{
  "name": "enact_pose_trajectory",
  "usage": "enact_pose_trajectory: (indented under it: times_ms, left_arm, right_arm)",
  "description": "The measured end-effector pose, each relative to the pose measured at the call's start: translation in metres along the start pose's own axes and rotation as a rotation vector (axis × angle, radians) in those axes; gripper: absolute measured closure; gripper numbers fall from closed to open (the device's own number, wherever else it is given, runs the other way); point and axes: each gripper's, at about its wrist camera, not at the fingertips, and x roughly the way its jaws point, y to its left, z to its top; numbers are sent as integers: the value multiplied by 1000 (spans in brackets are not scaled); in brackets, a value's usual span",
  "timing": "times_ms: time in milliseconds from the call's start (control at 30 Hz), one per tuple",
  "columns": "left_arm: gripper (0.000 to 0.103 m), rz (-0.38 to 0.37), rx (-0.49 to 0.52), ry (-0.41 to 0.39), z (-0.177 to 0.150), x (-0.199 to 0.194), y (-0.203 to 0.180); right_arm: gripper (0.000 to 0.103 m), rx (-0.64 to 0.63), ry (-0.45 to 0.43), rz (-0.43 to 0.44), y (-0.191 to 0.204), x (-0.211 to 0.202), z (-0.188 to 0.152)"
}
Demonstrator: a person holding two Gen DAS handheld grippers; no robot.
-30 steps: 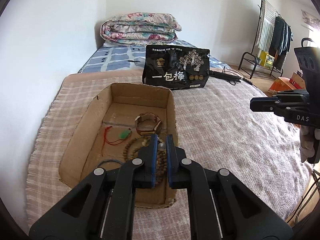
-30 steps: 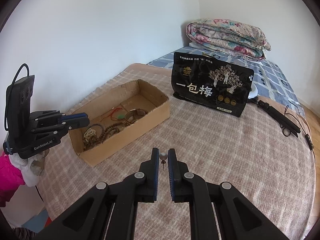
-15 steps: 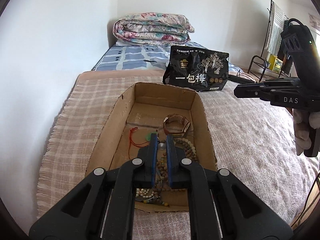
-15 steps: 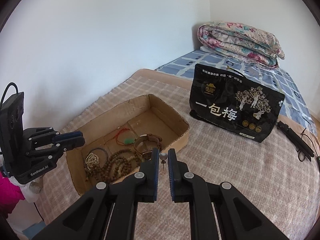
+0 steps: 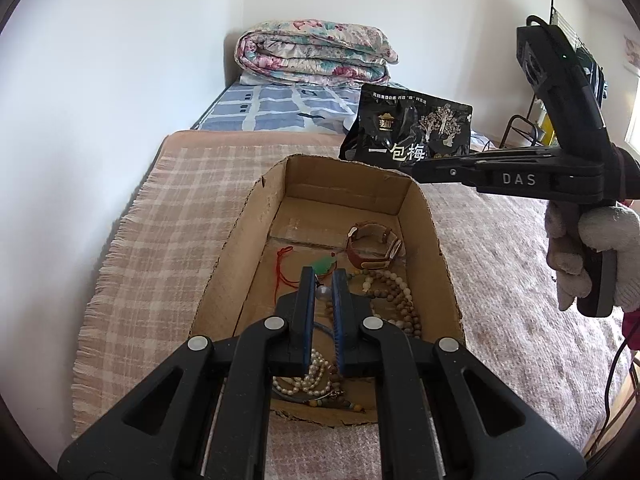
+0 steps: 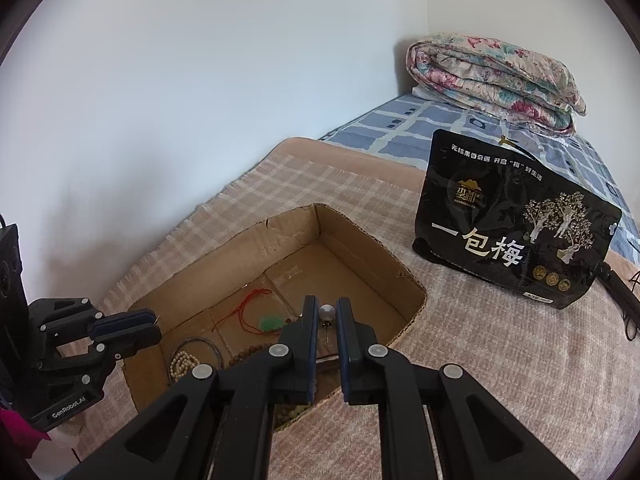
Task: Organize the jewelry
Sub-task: 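Carry the pearl in left tool while right tool carries its pearl to the box, then open left tool over the box while right tool releases its pearl into the box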
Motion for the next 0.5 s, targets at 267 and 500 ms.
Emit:
enact_pose_trajectory:
  times_ms: [267, 500]
  left_arm:
    - [97, -8, -12, 4, 1, 6, 5]
    - [96, -10, -5, 4, 2, 6, 4]
  right_arm:
    - [96, 20, 11, -49, -6, 27, 13]
    - [94, 39, 10, -61, -10, 36, 16]
